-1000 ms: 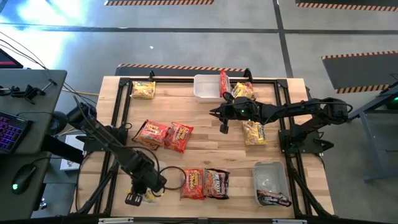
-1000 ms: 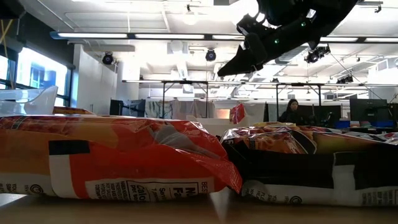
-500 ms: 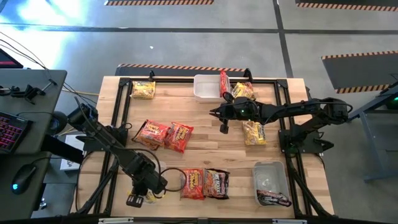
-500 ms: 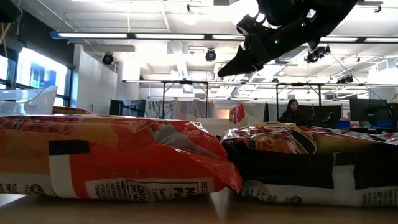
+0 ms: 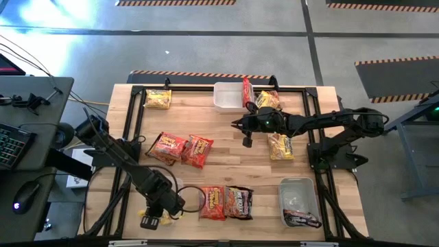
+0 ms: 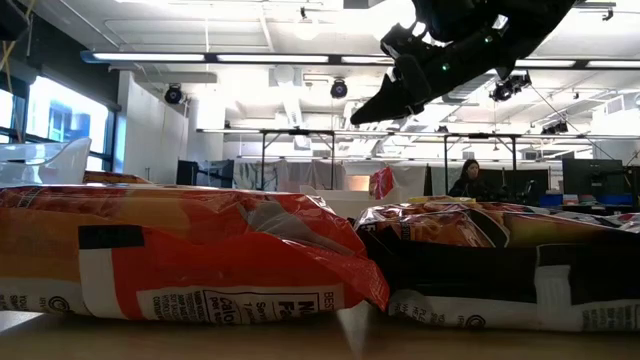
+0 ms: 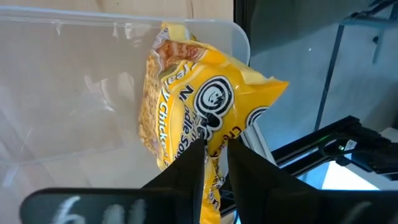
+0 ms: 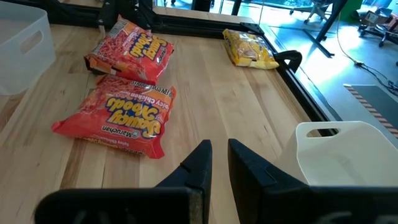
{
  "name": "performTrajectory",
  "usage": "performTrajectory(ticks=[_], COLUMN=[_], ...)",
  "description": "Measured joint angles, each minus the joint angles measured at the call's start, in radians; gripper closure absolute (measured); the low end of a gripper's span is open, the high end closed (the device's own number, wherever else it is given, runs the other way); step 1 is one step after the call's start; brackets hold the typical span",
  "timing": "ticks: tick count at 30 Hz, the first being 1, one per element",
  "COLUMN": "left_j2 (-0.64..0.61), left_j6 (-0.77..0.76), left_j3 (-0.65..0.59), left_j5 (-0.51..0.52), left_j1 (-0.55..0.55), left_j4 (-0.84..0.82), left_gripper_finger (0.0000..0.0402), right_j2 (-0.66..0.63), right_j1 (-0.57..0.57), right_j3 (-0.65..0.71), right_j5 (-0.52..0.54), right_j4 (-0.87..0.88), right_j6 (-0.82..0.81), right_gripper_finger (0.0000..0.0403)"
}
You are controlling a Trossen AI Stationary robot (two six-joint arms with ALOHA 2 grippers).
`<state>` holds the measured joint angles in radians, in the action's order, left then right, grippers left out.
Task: Sort Maruchan noodles
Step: Put the yellow noodle pack into the transparent bin
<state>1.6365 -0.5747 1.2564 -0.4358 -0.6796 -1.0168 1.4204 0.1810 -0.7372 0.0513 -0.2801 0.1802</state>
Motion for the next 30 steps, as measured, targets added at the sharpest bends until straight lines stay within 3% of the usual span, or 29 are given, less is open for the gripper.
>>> performTrajectory(ticks=[11,20,30], left_j2=[0.0,0.0,-0.001], left_j6=[-0.016,-0.069,-0.09], left_j3=[0.041,-0.011,-0.034], left_j5=[0.03,0.0,0.03], left_j1=[0.038,0.023,0.026], left_j4=[0.005,0.108,0.216], left_gripper_finger=[0.0344,0.0396,0.0401], right_j2=[0.0,0.0,0.0], right_j1=[0.0,0.0,0.0], right_j3=[0.0,0.0,0.0], right_j5=[0.0,0.0,0.0], right_j4=[0.0,0.006,0.007], right_j6=[0.0,0.003,0.003], right_gripper_finger=[0.0366,0.0366,0.0366])
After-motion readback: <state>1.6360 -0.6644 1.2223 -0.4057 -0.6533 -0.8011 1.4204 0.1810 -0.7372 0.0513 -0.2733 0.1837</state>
